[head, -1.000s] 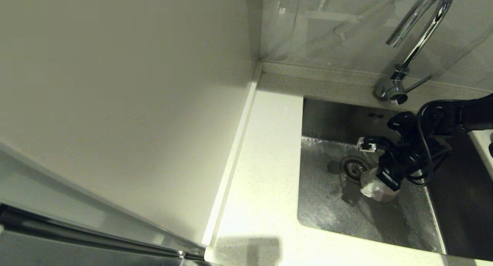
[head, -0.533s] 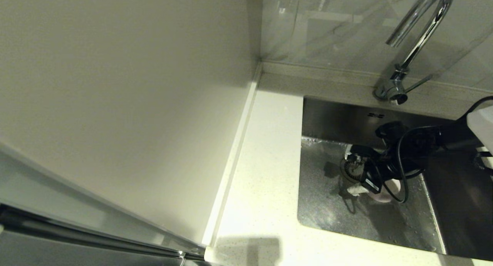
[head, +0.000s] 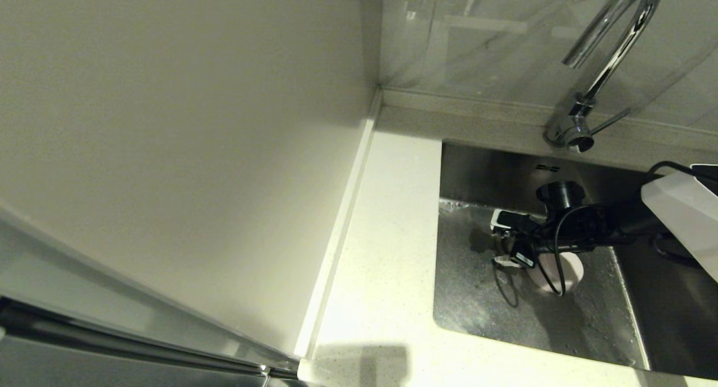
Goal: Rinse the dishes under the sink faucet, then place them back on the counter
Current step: Put a bowl back to the table from the sink
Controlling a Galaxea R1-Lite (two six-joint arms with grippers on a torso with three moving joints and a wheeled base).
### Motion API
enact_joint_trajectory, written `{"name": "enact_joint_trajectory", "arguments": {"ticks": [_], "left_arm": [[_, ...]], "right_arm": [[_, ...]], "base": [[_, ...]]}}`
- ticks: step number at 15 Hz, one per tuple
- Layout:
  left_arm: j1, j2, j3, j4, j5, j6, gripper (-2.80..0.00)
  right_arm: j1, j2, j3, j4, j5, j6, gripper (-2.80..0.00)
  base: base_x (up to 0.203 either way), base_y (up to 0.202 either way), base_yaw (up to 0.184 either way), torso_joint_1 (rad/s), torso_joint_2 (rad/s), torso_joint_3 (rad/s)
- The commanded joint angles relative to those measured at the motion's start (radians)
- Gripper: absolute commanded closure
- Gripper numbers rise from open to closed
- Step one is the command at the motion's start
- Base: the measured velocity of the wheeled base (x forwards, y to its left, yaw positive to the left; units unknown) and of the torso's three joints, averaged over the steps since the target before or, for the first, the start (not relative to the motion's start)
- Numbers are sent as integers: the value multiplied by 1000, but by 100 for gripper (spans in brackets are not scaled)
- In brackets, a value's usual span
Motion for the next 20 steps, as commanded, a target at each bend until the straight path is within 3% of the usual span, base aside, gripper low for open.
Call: {"name": "enact_joint_trajectory", "arguments": {"ticks": [1, 3, 7, 20], "left_arm": [[0, 0, 3, 0, 0, -1, 0], [0, 0, 3, 0, 0, -1, 0], [0, 0, 3, 0, 0, -1, 0], [0, 0, 3, 0, 0, -1, 0]], "right_arm": [[-11, 19, -17, -2, -5, -6, -280], [-18, 28, -30, -6, -23, -6, -280], [-44, 49, -67, -63, -156, -15, -280], [-160, 39, -74, -55, -195, -160, -280]], "base": [[0, 0, 0, 0, 0, 0], [0, 0, 0, 0, 0, 0], [0, 0, 0, 0, 0, 0], [0, 0, 0, 0, 0, 0]]}}
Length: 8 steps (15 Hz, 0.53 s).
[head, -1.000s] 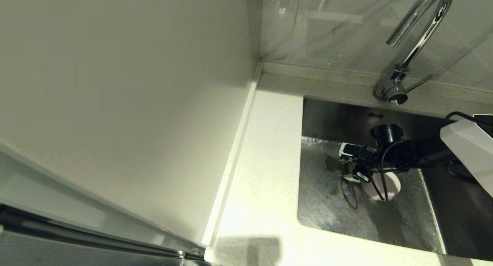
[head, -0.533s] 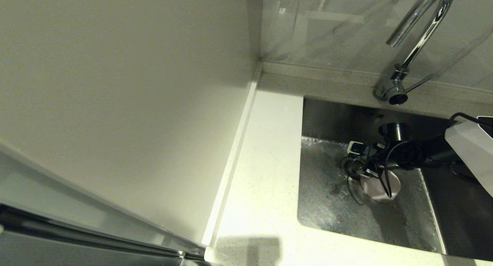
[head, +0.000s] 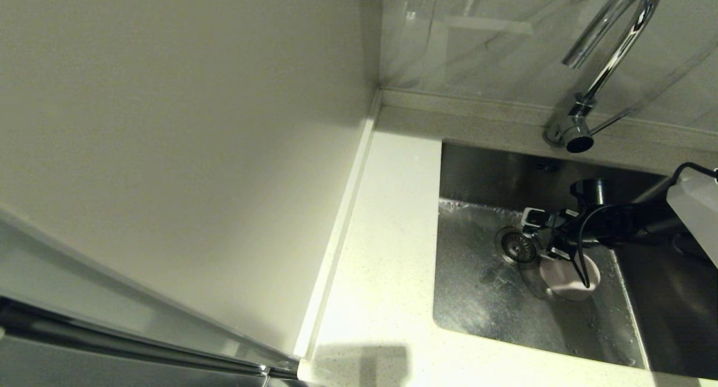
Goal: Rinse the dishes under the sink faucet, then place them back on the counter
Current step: Put a bowl back to the table from the sink
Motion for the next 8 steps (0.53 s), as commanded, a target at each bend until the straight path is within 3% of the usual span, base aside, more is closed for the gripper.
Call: {"name": "enact_joint_trajectory", "arguments": {"ticks": [1, 5, 7, 8], "left_arm": [[0, 0, 2, 0, 0, 0, 0], [0, 0, 3, 0, 0, 0, 0], [0, 0, 3, 0, 2, 0, 0], [0, 0, 3, 0, 0, 0, 0]], "right_arm": [[-21, -3, -5, -5, -13, -12, -280], [-39, -44, 8, 25, -32, 1, -280], [-50, -131, 42, 176, -7, 18, -280], [-57, -189, 57, 318, 12, 33, -280]], "base": [[0, 0, 0, 0, 0, 0], [0, 0, 0, 0, 0, 0], [0, 0, 0, 0, 0, 0], [0, 0, 0, 0, 0, 0]]}}
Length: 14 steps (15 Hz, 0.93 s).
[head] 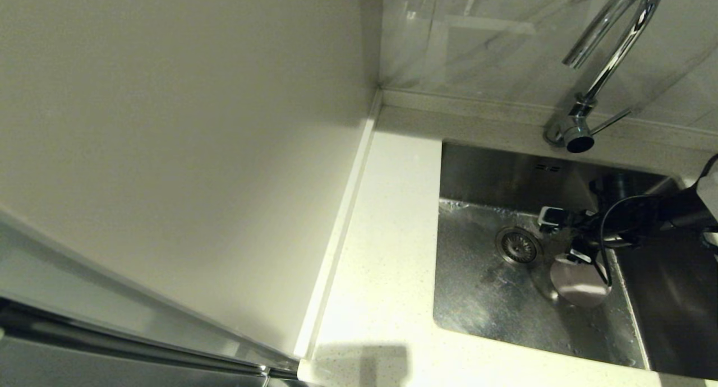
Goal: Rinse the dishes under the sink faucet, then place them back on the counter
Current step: Put a bowl back to the table from the sink
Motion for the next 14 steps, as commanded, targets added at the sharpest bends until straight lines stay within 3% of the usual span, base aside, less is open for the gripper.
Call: {"name": "enact_joint_trajectory", "arguments": {"ticks": [1, 4, 9, 14], "left_arm": [[0, 0, 3, 0, 0, 0, 0], [0, 0, 3, 0, 0, 0, 0], [0, 0, 2, 0, 0, 0, 0], [0, 0, 3, 0, 0, 0, 0]], "right_arm": [[-15, -158, 33, 280, 32, 13, -280], [-24, -318, 114, 460, 59, 36, -280], [-53, -385, 284, 527, 30, 39, -280], [-73, -273, 290, 504, 39, 51, -280]], "base": [[0, 0, 0, 0, 0, 0], [0, 0, 0, 0, 0, 0], [0, 0, 0, 0, 0, 0], [0, 0, 0, 0, 0, 0]]}}
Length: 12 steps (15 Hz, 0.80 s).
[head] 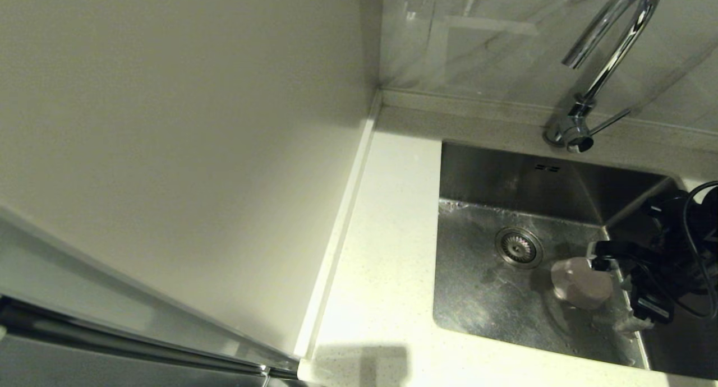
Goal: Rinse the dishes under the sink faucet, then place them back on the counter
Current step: Put a bowl back to the table from the sink
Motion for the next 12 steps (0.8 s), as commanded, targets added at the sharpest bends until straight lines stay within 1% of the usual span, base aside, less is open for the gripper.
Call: {"name": "enact_joint_trajectory", "arguments": {"ticks": [1, 2, 4, 5, 8, 12], "left_arm": [[0, 0, 3, 0, 0, 0, 0], [0, 0, 3, 0, 0, 0, 0], [0, 0, 3, 0, 0, 0, 0], [0, 0, 3, 0, 0, 0, 0], [0, 0, 3, 0, 0, 0, 0], [0, 0, 3, 0, 0, 0, 0]], "right_arm": [[-9, 73, 1, -38, 30, 20, -280], [-10, 96, -2, -75, 51, 36, -280], [-13, 134, -29, -147, 60, 45, -280], [-23, 149, -55, -159, 62, 46, -280], [-57, 195, -140, -165, 84, 46, -280], [-69, 224, -152, -164, 85, 45, -280]], "base": [[0, 0, 0, 0, 0, 0], [0, 0, 0, 0, 0, 0], [0, 0, 0, 0, 0, 0], [0, 0, 0, 0, 0, 0], [0, 0, 0, 0, 0, 0], [0, 0, 0, 0, 0, 0]]}}
